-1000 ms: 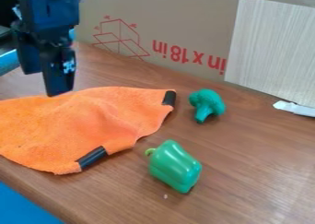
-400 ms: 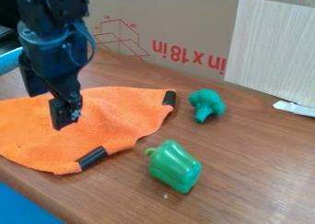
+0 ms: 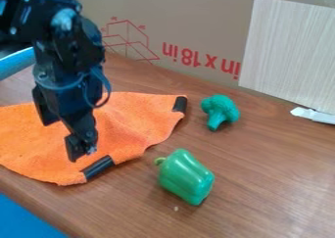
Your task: Unfold the cloth from bottom right to top left
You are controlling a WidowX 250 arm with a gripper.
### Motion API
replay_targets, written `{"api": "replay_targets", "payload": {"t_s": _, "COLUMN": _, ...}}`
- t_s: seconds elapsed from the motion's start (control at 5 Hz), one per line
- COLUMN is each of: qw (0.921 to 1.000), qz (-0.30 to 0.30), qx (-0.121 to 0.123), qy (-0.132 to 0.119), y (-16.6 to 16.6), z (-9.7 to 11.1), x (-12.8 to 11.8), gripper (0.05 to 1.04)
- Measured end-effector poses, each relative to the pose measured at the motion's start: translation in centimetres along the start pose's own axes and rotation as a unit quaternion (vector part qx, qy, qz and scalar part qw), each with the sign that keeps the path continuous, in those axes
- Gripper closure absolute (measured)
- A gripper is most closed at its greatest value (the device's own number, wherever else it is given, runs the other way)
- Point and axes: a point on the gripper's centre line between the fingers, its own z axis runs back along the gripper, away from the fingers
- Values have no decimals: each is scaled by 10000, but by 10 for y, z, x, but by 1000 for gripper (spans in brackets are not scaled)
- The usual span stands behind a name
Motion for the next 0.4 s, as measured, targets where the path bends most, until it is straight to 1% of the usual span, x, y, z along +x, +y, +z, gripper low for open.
{"api": "replay_targets", "payload": {"t_s": 0.4, "qw": 9999, "qz": -86, "qx": 105, "qy": -73, "y": -24, "z": -18, "x": 2, "gripper": 82}}
